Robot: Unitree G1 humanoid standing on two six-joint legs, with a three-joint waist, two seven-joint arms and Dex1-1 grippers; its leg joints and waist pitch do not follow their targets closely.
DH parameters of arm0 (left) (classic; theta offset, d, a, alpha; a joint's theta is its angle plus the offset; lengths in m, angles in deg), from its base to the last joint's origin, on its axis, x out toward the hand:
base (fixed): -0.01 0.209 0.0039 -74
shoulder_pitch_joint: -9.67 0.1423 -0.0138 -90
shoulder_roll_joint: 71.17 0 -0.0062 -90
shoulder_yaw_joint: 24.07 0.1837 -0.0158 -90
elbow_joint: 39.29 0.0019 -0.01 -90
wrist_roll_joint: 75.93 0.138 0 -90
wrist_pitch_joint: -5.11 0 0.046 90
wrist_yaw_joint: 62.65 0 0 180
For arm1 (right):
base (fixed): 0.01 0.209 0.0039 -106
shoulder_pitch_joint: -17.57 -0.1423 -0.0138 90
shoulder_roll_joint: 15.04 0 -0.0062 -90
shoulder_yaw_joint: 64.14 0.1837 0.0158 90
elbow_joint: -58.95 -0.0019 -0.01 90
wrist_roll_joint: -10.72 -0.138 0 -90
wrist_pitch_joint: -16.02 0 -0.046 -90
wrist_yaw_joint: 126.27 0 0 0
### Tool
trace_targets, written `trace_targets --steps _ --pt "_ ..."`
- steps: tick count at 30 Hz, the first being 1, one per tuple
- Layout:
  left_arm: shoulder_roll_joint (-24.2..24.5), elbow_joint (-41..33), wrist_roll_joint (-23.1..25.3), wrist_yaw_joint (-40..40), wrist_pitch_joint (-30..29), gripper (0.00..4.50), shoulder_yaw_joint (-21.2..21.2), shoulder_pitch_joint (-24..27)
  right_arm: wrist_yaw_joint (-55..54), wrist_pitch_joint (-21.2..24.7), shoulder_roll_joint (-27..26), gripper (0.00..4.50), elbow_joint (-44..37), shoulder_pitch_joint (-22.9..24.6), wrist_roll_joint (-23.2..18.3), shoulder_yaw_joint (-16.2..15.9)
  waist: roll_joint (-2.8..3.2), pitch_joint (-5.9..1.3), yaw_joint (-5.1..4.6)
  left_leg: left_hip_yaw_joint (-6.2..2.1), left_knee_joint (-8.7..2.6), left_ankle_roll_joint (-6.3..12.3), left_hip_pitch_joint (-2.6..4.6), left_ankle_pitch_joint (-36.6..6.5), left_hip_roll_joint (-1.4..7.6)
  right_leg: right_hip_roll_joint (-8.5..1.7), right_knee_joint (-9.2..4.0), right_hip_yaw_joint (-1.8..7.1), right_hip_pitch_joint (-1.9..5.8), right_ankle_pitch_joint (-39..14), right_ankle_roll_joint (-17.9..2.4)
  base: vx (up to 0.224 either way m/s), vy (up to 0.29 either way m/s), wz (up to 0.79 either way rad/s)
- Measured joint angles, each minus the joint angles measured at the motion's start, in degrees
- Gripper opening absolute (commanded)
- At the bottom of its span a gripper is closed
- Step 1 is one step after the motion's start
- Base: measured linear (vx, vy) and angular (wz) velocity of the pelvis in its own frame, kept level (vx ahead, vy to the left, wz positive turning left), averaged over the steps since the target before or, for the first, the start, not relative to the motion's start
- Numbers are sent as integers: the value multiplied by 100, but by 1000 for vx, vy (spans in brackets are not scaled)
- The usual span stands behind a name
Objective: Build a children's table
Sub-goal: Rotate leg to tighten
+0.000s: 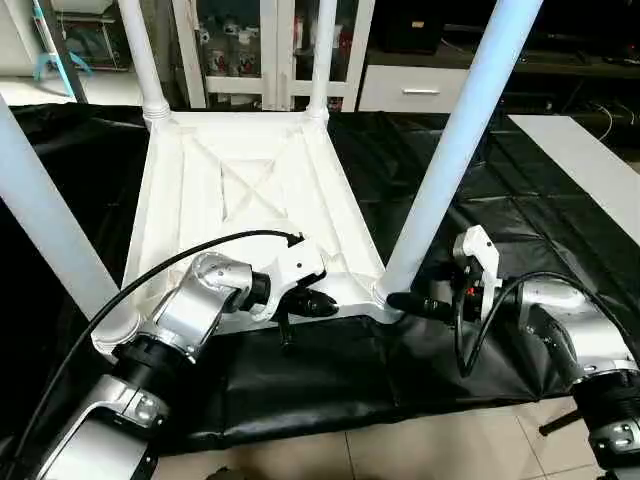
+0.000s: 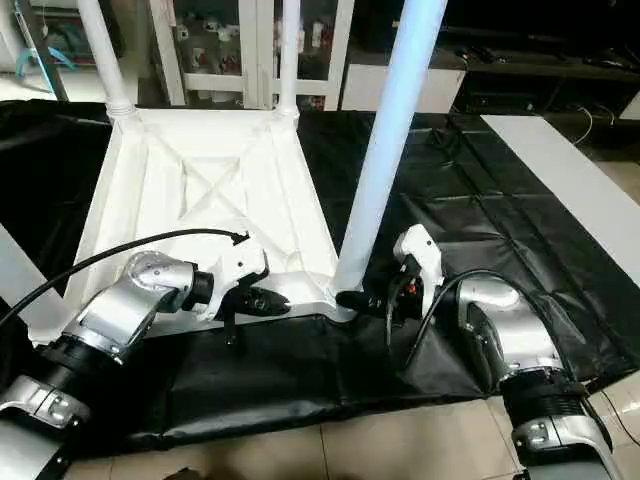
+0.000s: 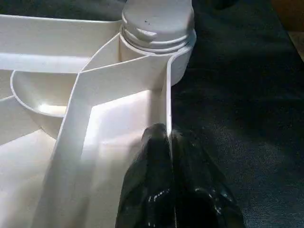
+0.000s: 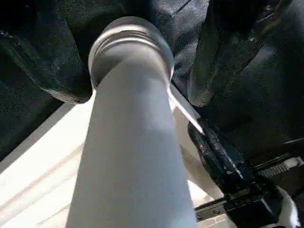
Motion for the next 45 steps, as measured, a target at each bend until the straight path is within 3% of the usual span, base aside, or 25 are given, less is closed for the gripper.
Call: trace_targets --steps 15,25,33,35,37,40,43,45 --pt "64 -60 -7 167 -68 0 51 11 366 -301 -62 201 490 -145 33 19 -3 -3 -3 -2 20 0 7 0 2 -1 29 4 2 0 -1 0 0 0" --pt "-34 28 72 -46 -159 0 28 -30 -23 -574 -282 191 582 -54 150 109 -30 -24 -31 -10 42 -2 21 1 2 -1 58 8 6 -16 25 0 0 0" --pt "-529 508 270 -920 -292 0 -136 -255 -1239 -687 -761 174 699 -4 318 416 -25 -25 -205 -65 48 -2 12 1 -4 1 36 -9 6 -19 31 0 0 0" --pt "-777 752 332 -1361 -314 0 -239 -358 -1924 -714 -1102 159 705 41 371 585 -18 -27 -259 -88 46 -2 7 1 -5 6 14 -26 6 -19 31 0 0 0" --pt "-872 856 365 -1618 -314 0 -283 -406 -2213 -753 -1272 159 709 64 384 598 -6 -27 -320 -97 44 -2 3 1 -5 7 -8 -37 5 -19 31 0 0 0" --pt "-1032 1034 448 -1952 -254 0 -296 -523 -2335 -881 -1629 124 705 108 433 500 -5 -25 -363 -109 43 -2 -13 1 -4 5 -28 -56 -11 -19 30 0 0 0" --pt "-1157 1086 485 -1950 -101 0 -239 -555 -2336 -973 -1895 96 684 109 438 311 6 -18 -294 -99 43 -2 -30 1 -5 5 -25 -48 -18 0 0 0 0 0" --pt "-1141 1078 468 -1806 -45 0 -179 -554 -2324 -975 -1827 122 614 109 421 333 8 -17 -214 -80 41 -2 -38 1 -3 9 -16 -26 -8 11 -16 0 0 0"
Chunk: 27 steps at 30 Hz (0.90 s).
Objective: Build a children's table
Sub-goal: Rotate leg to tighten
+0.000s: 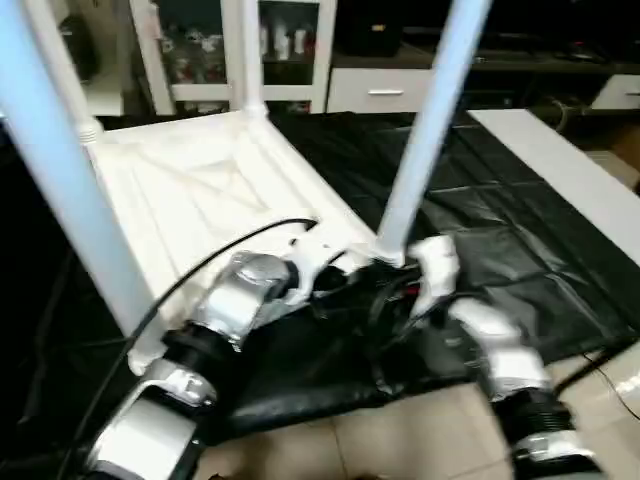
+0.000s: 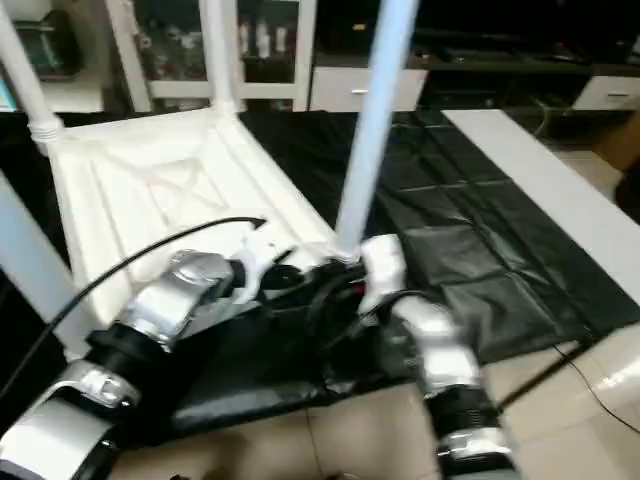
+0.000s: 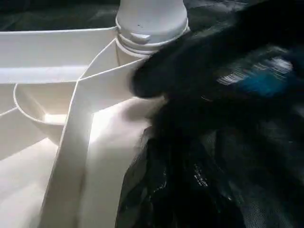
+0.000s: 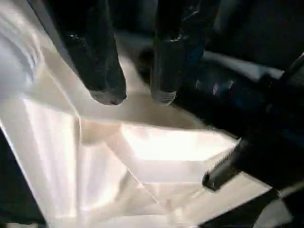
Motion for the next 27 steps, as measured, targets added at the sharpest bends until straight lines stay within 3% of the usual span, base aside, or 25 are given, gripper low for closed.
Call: trace_targets --steps 4,7,11,14,19,20,27 --pt "230 -246 -51 439 70 0 156 65 456 248 546 148 -449 70 -149 47 3 0 91 17 -5 7 -15 -4 0 0 -1 14 4 12 -20 41 4 7" --pt "465 -367 -57 708 172 0 186 96 1172 507 1114 187 -969 464 -200 2 4 -1 116 23 -11 19 -25 -9 1 0 -3 9 0 0 -17 0 0 0" --pt "670 -405 -56 891 207 0 171 130 1890 792 1721 222 -1461 912 -332 -84 10 1 103 23 -12 15 -8 -8 4 1 1 10 8 -4 -11 0 0 0" --pt "949 -480 -136 1203 214 0 170 212 2135 882 2151 253 -1607 1025 -338 -106 13 0 23 11 -18 13 31 -9 3 1 1 15 28 -25 25 0 0 0" --pt "1178 -671 -194 1626 149 0 202 264 1832 499 2005 285 -1233 589 -169 9 16 -1 -62 -2 -21 11 36 -9 1 0 -1 10 19 -26 27 0 0 0" --pt "1185 -710 -206 1713 128 0 226 274 1799 431 1985 308 -1221 523 -121 4 16 -1 -61 -2 -20 11 35 -9 1 0 -1 10 19 -26 26 0 0 0" --pt "1190 -944 -258 1918 35 0 333 322 1931 342 1714 315 -892 140 -43 -297 15 -2 51 16 -22 13 15 -10 -3 -4 -1 23 20 -7 -6 0 0 0"
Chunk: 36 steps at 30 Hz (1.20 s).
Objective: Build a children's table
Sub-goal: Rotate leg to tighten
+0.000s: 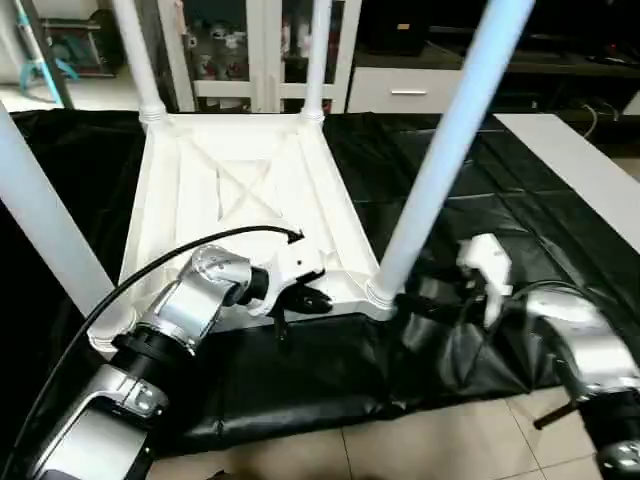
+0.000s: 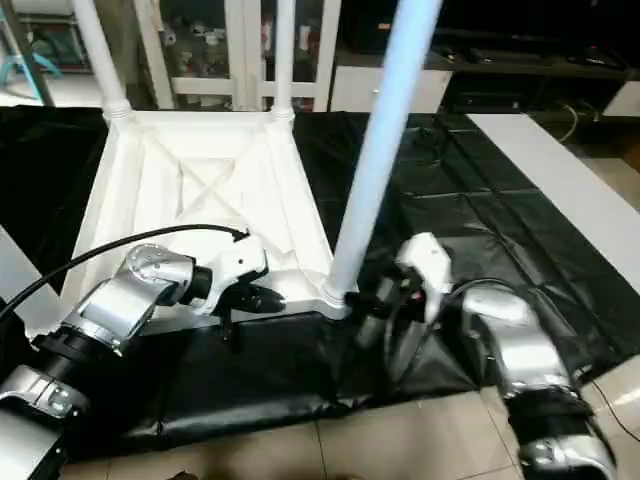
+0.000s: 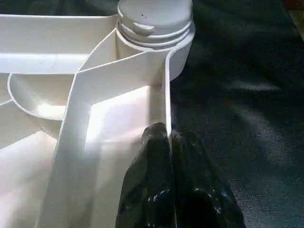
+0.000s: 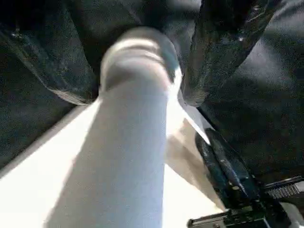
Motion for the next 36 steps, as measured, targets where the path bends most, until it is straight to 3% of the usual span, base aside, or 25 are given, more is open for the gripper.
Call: trace_targets --steps 4,5,7,17,29,36 --pt "19 -108 1 36 -54 0 7 35 64 -191 -172 315 621 -412 153 -114 0 0 37 16 -11 2 -9 -1 2 0 4 -9 -9 -8 -4 0 0 0" --pt "29 -130 4 36 -67 0 7 44 72 -231 -200 288 768 -494 180 -123 0 0 37 15 -11 1 -8 0 3 1 5 -9 -9 -8 -4 0 0 0" --pt "48 -142 8 33 -86 0 4 48 107 -306 -280 281 1029 -632 189 -133 0 0 25 16 -9 1 -6 0 4 1 8 -9 -9 -8 -5 0 0 0" --pt "117 -254 33 23 -158 0 3 103 354 -502 -405 204 1480 -825 146 -146 -1 0 -1 16 -7 -3 9 2 4 2 13 -4 2 -8 -4 0 0 0" --pt "137 -302 32 -7 -219 0 -3 123 338 -633 -503 198 1637 -825 117 -64 2 -2 -12 18 -6 -3 17 2 6 3 15 -3 7 -7 -5 0 0 0" --pt "-649 355 224 -1459 -339 0 -319 -108 -1991 -698 -1263 198 1908 -862 253 386 20 2 -94 -4 2 -12 36 8 1 0 21 2 13 -16 11 0 0 0"
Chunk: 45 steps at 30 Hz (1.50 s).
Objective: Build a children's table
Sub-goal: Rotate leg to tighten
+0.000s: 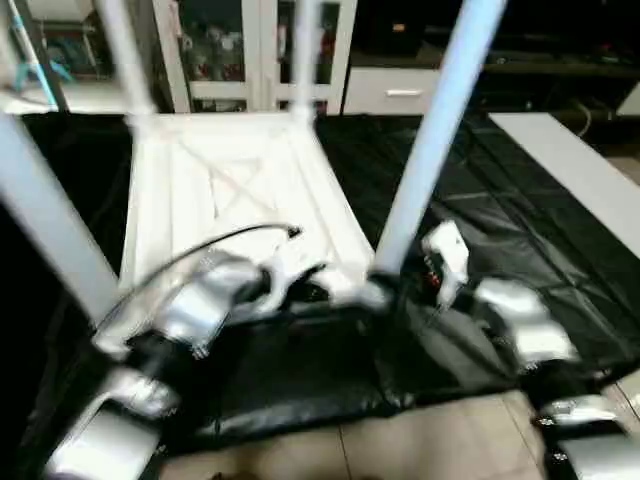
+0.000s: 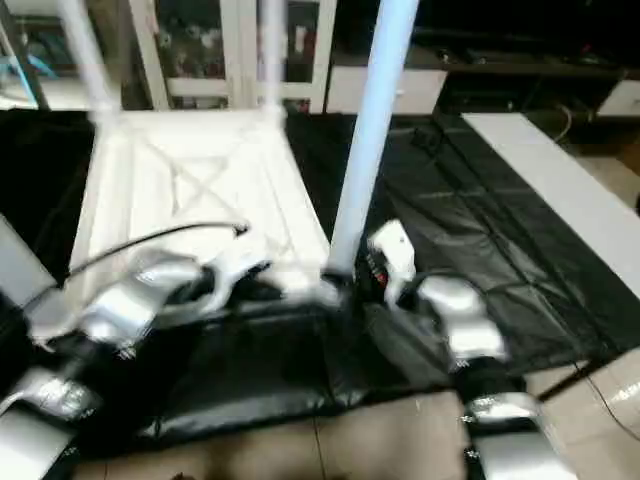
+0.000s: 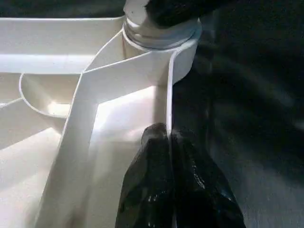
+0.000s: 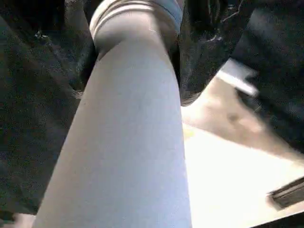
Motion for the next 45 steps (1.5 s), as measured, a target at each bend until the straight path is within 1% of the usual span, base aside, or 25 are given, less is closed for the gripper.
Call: trace_targets --steps 2,5,11,13,14,15,16,17,18,19,20,22,23,24,25,27,28,29,32,34,38,41,42,43,45 --pt "-149 101 7 -267 -11 0 -38 -39 -414 13 -166 198 -1 0 67 103 11 4 -19 -4 -1 0 -5 0 0 1 -1 -3 -5 1 0 0 0 0" --pt "-223 145 6 -363 -1 0 -80 -41 -730 4 -339 197 -66 24 115 121 37 -1 -35 -6 -8 0 -6 0 1 4 -1 -5 -7 2 -1 0 0 0" --pt "-223 209 8 -359 212 0 -76 -44 -889 -35 -381 197 -119 40 119 169 71 4 -50 -5 -8 0 -10 0 1 5 -5 -7 -8 20 -29 0 0 0" --pt "-234 266 7 -361 290 0 -74 -66 -906 -25 -404 197 -162 73 89 239 78 9 -47 -3 -10 0 -19 0 1 5 -9 -8 -15 20 -29 0 0 0" --pt "-247 309 5 -359 345 0 -72 -81 -905 -15 -417 232 -238 134 65 303 84 12 -43 -1 -11 0 -22 0 1 5 -11 -8 -17 20 -29 0 0 0" --pt "-249 317 4 -350 371 0 -69 -83 -905 -10 -422 253 -268 153 55 326 88 15 -40 0 -11 0 -25 0 2 5 -12 -8 -19 20 -29 0 0 0" --pt "-251 335 4 -342 404 0 -67 -91 -906 -8 -423 253 -282 162 41 336 90 16 -39 1 -11 0 -27 0 1 5 -12 -8 -20 20 -29 0 0 0" --pt "-279 427 3 -327 483 0 -58 -132 -942 0 -420 269 -371 226 14 368 92 18 -30 5 -10 0 -30 0 1 5 -13 -9 -22 20 -29 0 0 0" --pt "-290 490 2 -322 559 0 -58 -155 -1004 7 -420 271 -449 270 -19 396 92 19 -23 8 -12 0 -32 0 1 5 -13 -9 -23 20 -29 0 0 0" --pt "-327 635 3 -309 684 0 -54 -219 -1140 25 -449 286 -585 340 -34 421 95 20 -4 9 -11 0 -33 0 1 5 -13 -9 -24 20 -29 0 0 0" --pt "-378 763 4 -309 784 0 -53 -266 -1261 32 -452 286 -749 432 -33 420 98 23 23 9 -12 0 -37 0 0 4 -16 -8 -24 19 -29 0 0 0" --pt "-451 996 6 -311 996 0 -50 -358 -1441 47 -436 311 -1044 589 -15 421 108 27 77 15 -11 0 -40 0 0 3 -19 -3 -25 19 -28 0 0 0" --pt "-502 1161 13 -314 1118 0 -33 -431 -1515 48 -415 316 -1355 762 19 421 113 29 113 16 -12 0 -41 0 -1 2 -24 -1 -21 17 -25 0 0 0" --pt "-555 1333 37 -315 1259 0 -16 -506 -1522 101 -402 316 -1670 953 24 434 125 28 140 19 -12 0 -43 0 -2 1 -24 2 -18 13 -18 0 0 0" --pt "-591 1515 61 -311 1450 0 -2 -570 -1536 159 -397 316 -1977 1180 13 483 156 27 161 21 -11 0 -43 0 -2 1 -25 9 -9 6 -7 0 0 0" --pt "-642 1750 83 -337 1674 0 5 -661 -1540 228 -389 316 -2316 1446 -23 543 191 25 180 33 -13 1 -44 0 -5 -6 -27 15 -8 4 -3 0 0 0" --pt "-681 1925 108 -406 1800 0 -1 -732 -1563 242 -397 316 -2562 1651 -32 541 206 23 186 35 -14 1 -45 0 -4 -6 -27 16 -10 4 -2 0 0 0" --pt "-716 2088 119 -477 1883 0 -1 -821 -1589 259 -424 316 -2757 1813 -32 534 222 24 183 31 -14 1 -50 0 -2 -4 -27 11 -14 2 6 0 0 0" --pt "-757 2356 160 -582 2100 0 -9 -944 -1741 277 -459 316 -3211 2104 -50 524 270 23 153 25 -15 1 -71 0 -2 -3 -27 7 -29 -5 27 0 0 0" --pt "-795 2525 184 -619 2211 0 -11 -1030 -1836 323 -453 316 -3435 2222 -52 522 280 25 149 20 -16 1 -82 0 -2 -3 -27 3 -32 -5 27 0 0 0" --pt "-870 2914 250 -775 2621 0 -19 -1161 -1912 652 -385 316 -3799 2473 -22 481 281 25 143 13 -15 2 -94 1 -3 -3 -30 3 -29 -4 25 0 0 0" --pt "-962 3325 350 -1114 2951 0 -17 -1337 -1962 991 -349 316 -3826 2584 107 392 277 27 131 14 -13 2 -101 1 -5 -5 -30 6 -32 -4 26 0 0 0" --pt "-984 3391 337 -1171 2943 0 -69 -1372 -1980 1021 -356 316 -3826 2600 135 343 276 28 114 14 -14 2 -101 1 -5 -5 -30 6 -34 -5 27 0 0 0" --pt "-999 3467 325 -1176 2913 55 -171 -1416 -2015 1024 -370 318 -3826 2604 175 282 274 29 102 15 -16 2 -101 1 -4 -5 -29 5 -37 -8 32 0 0 0" --pt "-1038 3496 204 -1269 2939 55 -349 -1418 -2024 1025 -371 318 -3830 2604 181 231 262 36 93 15 -16 3 -109 1 -2 -4 -28 3 -46 -11 37 0 0 0"
